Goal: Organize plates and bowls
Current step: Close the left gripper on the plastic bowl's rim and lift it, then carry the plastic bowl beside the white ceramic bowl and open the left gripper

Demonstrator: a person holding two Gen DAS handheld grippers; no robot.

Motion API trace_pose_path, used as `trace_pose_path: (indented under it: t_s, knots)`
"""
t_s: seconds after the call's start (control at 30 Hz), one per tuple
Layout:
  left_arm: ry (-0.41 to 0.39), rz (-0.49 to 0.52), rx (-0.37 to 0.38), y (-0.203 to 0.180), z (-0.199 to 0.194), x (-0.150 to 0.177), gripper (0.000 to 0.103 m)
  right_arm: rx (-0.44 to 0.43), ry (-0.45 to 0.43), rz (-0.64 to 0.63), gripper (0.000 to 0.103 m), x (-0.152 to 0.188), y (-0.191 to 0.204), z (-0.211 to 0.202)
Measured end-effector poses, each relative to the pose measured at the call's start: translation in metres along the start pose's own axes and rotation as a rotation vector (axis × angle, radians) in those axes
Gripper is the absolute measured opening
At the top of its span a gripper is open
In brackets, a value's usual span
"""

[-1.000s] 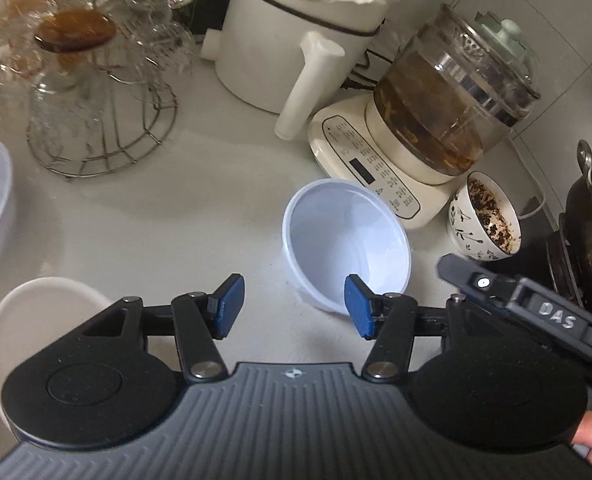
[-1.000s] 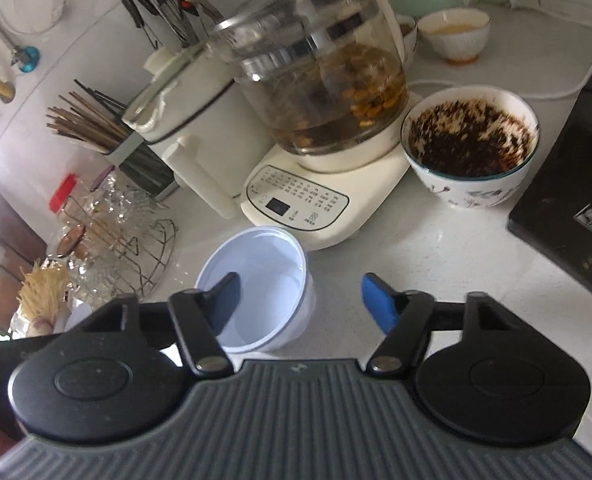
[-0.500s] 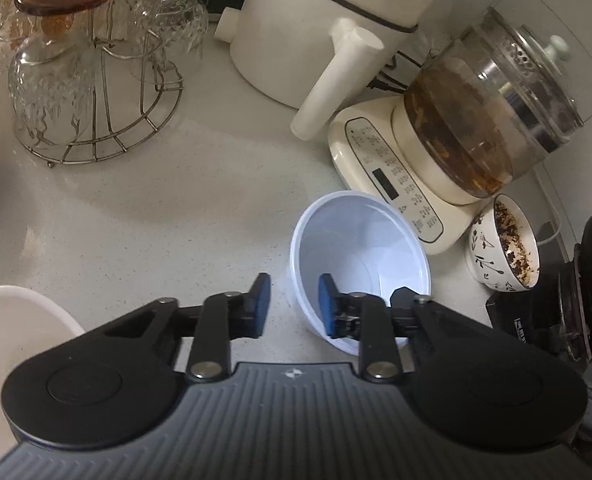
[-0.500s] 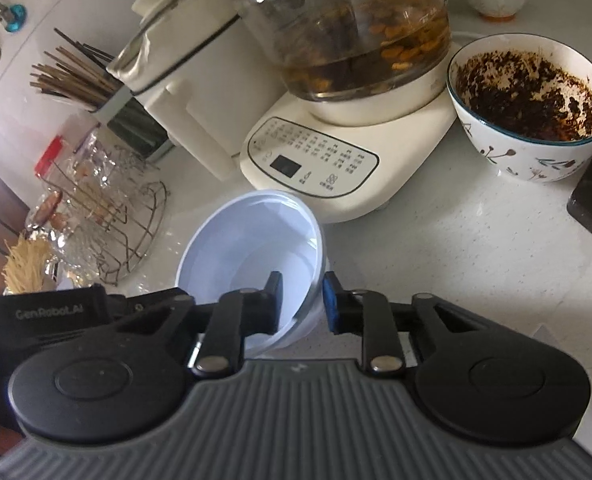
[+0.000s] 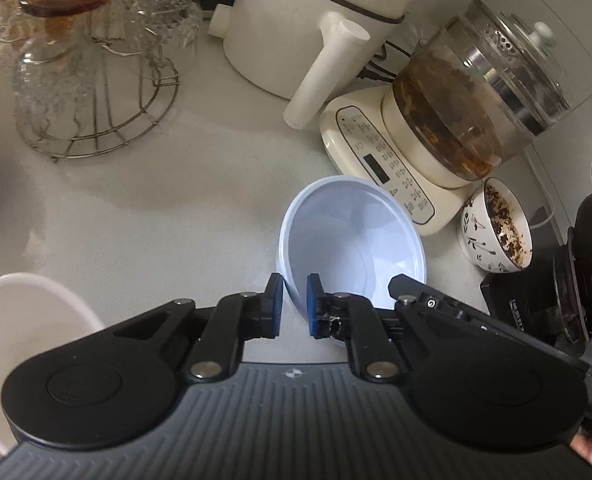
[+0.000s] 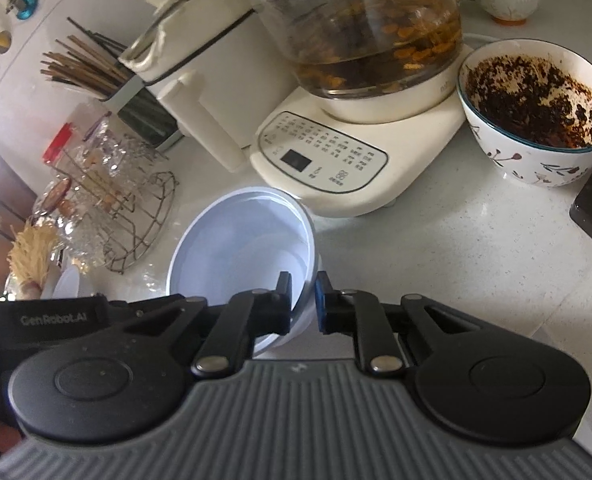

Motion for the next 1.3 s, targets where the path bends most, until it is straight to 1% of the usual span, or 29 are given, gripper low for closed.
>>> trace_pose_path:
  t_s: [0.33,0.5,0.67,0.93,1.13,1.2,1.3]
  knots:
    - [-0.036,-0.047,-0.029,0.031,-0.052,0.017,0.015,-0.086,0.024,-0.062,0.014,0.011,0.038,-0.009]
    - [-0.039,-0.075,-0.053,0.049,-0.067,0.030,0.015,-0.107,0.038,-0.122,0.014,0.018,0.058,-0.007]
    - [-0.017,-0.090,-0.097,0.064,-0.063,0.039,0.015,-0.102,0.070,-0.174,0.014,0.028,0.068,0.000]
    - [-0.011,-0.084,-0.100,0.065,-0.056,0.043,0.015,-0.086,0.096,-0.206,0.014,0.033,0.067,0.005]
    - [-0.002,-0.081,-0.107,0.062,-0.052,0.046,0.016,-0.076,0.107,-0.206,0.014,0.038,0.064,0.004]
    - [-0.005,-0.076,-0.106,0.061,-0.052,0.048,0.016,-0.073,0.109,-0.204,0.016,0.038,0.063,0.005]
    - [0.003,-0.077,-0.105,0.060,-0.051,0.049,0.016,-0.070,0.113,-0.193,0.017,0.038,0.061,0.005]
Point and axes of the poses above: each gripper's, at about its wrist camera, not at the fingertips, and z roughly the way its jaws point, y to its left, x to its underside, the point moved 3 cm from there along z, roughly the way its jaws point, and after that the axes turned 9 degrees about -z, right-handed, at the moved point
